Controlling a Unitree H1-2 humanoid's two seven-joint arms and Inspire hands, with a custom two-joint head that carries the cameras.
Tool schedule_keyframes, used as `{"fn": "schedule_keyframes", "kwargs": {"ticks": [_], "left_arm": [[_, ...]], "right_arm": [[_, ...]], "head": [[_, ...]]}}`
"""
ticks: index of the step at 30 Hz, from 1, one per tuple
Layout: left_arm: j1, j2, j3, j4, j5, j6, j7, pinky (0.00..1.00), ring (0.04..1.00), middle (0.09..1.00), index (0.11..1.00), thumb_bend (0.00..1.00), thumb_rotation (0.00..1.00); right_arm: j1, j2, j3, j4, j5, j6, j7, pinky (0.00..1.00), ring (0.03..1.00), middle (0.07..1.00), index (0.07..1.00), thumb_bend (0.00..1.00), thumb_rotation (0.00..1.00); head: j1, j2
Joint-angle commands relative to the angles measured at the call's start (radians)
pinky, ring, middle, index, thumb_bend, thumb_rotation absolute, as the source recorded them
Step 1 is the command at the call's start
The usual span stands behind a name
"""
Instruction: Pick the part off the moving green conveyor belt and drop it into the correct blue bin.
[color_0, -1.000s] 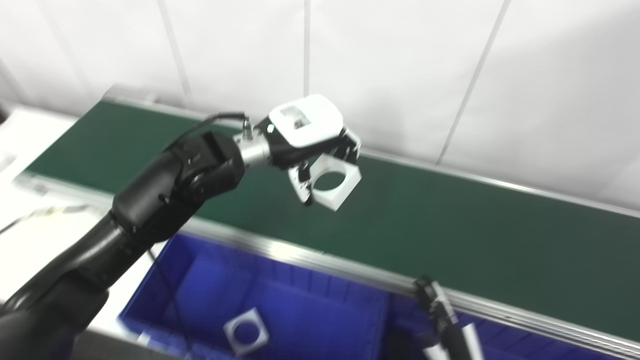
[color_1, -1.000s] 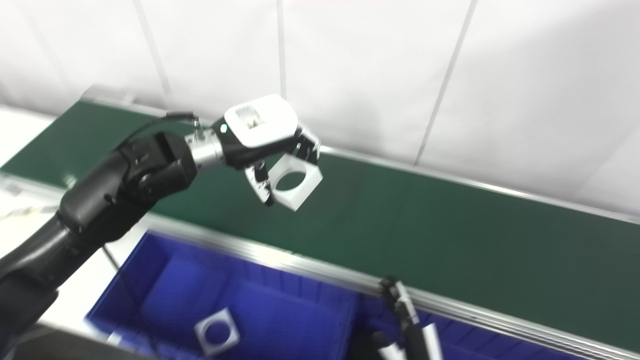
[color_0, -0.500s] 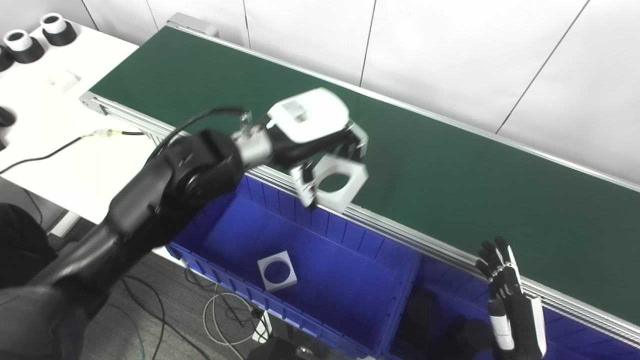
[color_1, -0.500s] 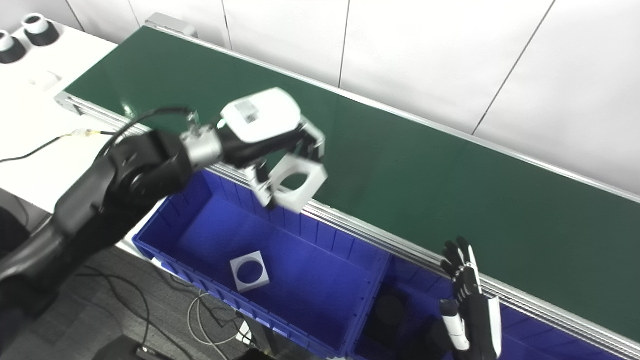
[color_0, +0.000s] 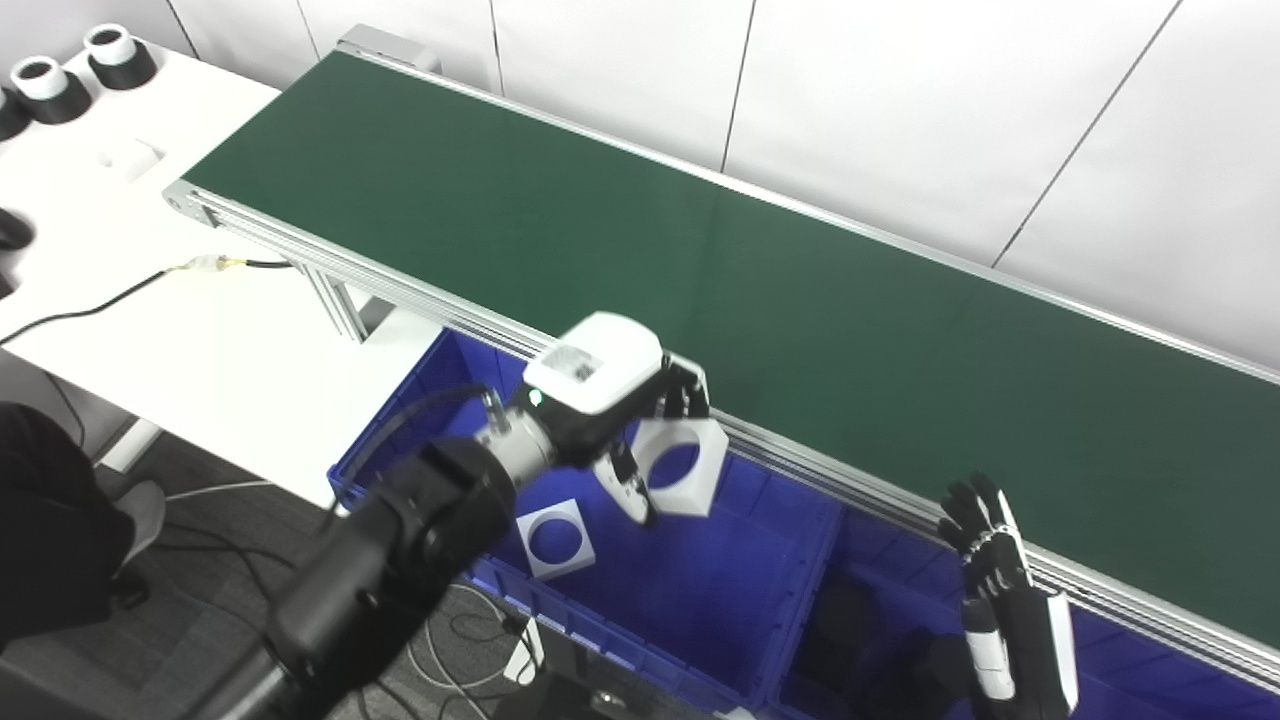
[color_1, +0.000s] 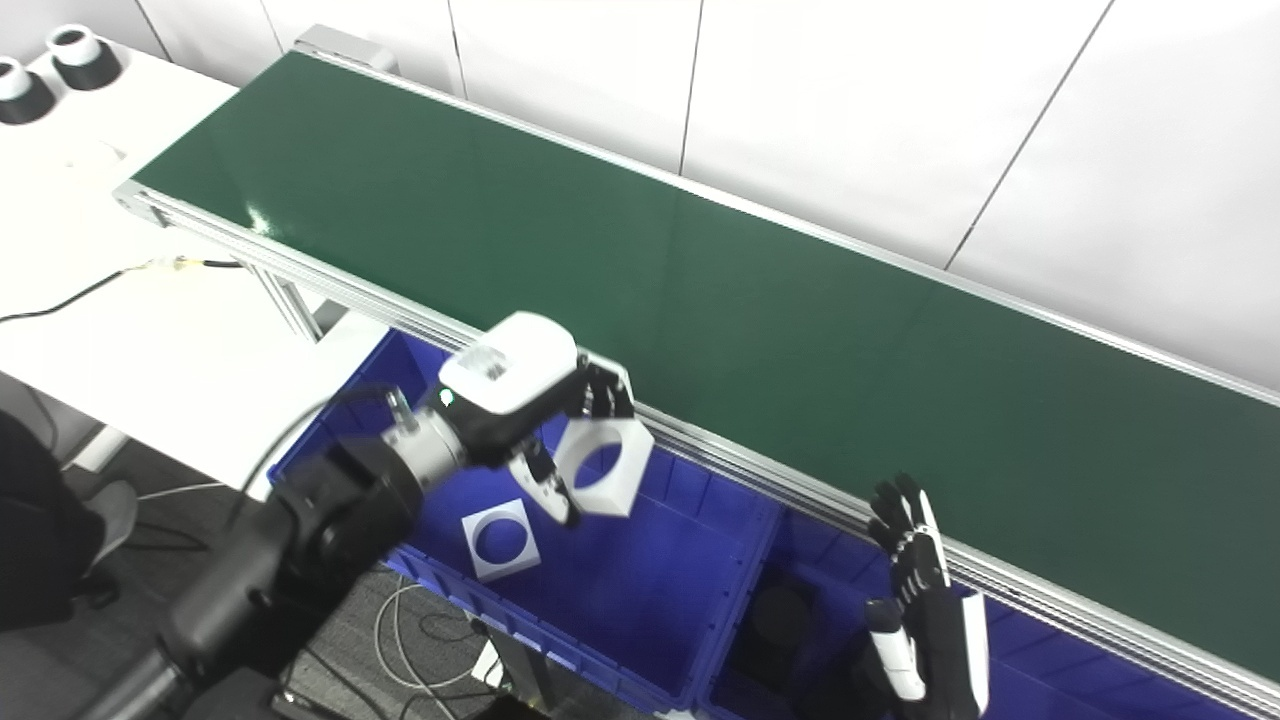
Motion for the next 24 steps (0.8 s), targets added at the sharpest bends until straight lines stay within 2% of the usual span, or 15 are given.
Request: {"fn": "schedule_keyframes", "kwargs": {"ticks": [1, 9, 14, 18, 24], "left_arm": [[-0.011, 0.007, -0.005, 0.027, 0.019, -0.026, 0.081, 0.38, 0.403, 0.499, 0.533, 0.5, 0.0], [-0.063, 0.032, -0.086, 0.192, 0.087, -0.056, 0.208, 0.41, 0.423, 0.506, 0.511, 0.5, 0.0], [-0.128, 0.072, -0.15, 0.312, 0.123, -0.072, 0.226, 0.42, 0.421, 0.508, 0.499, 0.5, 0.0], [-0.174, 0.108, -0.208, 0.403, 0.146, -0.101, 0.247, 0.4, 0.401, 0.486, 0.531, 0.5, 0.0], [-0.225, 0.123, -0.265, 0.512, 0.165, -0.104, 0.302, 0.36, 0.376, 0.481, 0.546, 0.5, 0.0]], "right_arm": [[-0.007, 0.008, -0.007, -0.027, -0.002, -0.049, 0.006, 0.88, 0.912, 0.913, 0.957, 0.81, 0.88], [-0.013, 0.015, -0.009, -0.021, -0.022, -0.05, 0.002, 0.87, 0.91, 0.917, 0.96, 0.82, 0.89], [-0.012, 0.023, -0.009, -0.025, -0.026, -0.049, 0.003, 0.88, 0.913, 0.917, 0.96, 0.83, 0.89], [-0.014, 0.027, -0.007, -0.023, -0.025, -0.05, 0.003, 0.88, 0.912, 0.92, 0.961, 0.82, 0.89], [-0.012, 0.03, -0.005, -0.029, -0.029, -0.05, 0.001, 0.87, 0.908, 0.917, 0.961, 0.83, 0.89]], "head": [[0.001, 0.0], [-0.001, -0.005], [-0.002, -0.007], [-0.008, -0.011], [-0.015, -0.009]]}}
